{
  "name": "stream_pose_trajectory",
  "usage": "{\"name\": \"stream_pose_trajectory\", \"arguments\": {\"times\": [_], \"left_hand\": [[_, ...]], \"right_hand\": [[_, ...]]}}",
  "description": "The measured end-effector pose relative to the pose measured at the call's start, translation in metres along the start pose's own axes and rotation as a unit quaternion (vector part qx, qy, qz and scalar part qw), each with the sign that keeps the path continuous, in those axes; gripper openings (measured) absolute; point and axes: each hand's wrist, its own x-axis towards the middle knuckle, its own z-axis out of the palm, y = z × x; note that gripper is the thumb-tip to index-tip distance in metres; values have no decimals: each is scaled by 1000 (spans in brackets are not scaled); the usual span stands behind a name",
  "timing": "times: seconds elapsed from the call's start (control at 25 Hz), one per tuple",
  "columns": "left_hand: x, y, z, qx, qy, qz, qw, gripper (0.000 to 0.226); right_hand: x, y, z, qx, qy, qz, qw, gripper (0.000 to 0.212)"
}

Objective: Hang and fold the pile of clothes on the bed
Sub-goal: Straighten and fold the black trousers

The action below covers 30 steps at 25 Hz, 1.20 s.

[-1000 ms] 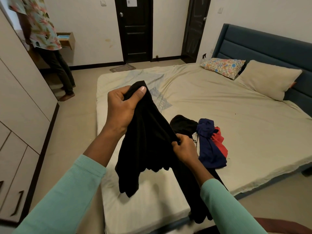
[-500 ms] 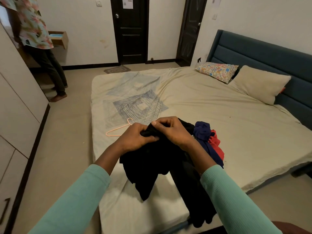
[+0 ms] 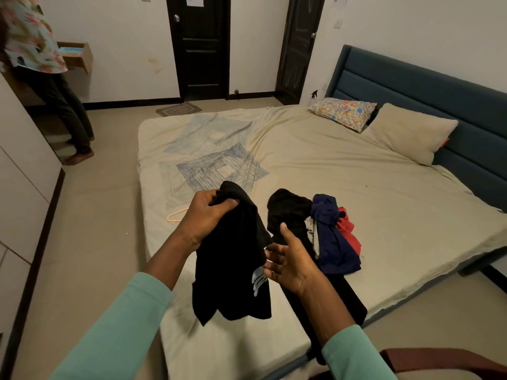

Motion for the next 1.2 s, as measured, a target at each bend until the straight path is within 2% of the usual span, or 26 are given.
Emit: {"name": "stream_pose_trajectory", "arguments": {"times": [0.12,0.32,0.4,0.48,0.56,0.68,0.8,0.92,1.0,1.04,1.12,1.2], "left_hand": [[3,1,-5,12,6,5,1000,13],[8,1,-17,38,-16,19,999,12],[10,2,-19,46,-10,27,999,14],[10,4,-20,48,-14,37,998,15],[8,6,-19,49,-26,41,998,17],[6,2,-22,81,-34,46,995,18],[8,-7,-36,120,-50,29,991,7],[8,-13,-45,171,-85,15,982,21],[9,-14,-50,178,-65,28,981,20],[8,-15,-54,175,-37,33,983,20],[8,-15,-63,170,11,48,984,22],[6,-12,-74,214,-17,39,976,26]], "right_hand": [[0,4,17,-32,8,-26,999,72],[6,-5,41,-70,128,-147,978,52],[2,-11,46,-75,116,-157,978,54],[-6,-14,50,-74,82,-126,986,52],[-7,-16,52,-52,69,-122,989,38],[-6,-25,49,8,128,-201,971,22],[-13,-50,33,15,199,-297,934,31],[-13,-78,10,-123,327,-380,857,31],[-13,-94,-3,-206,397,-393,804,29],[-11,-102,-10,-200,399,-394,803,28],[-3,-113,-29,-123,373,-380,837,24],[8,-120,-50,-40,342,-363,866,12]]}}
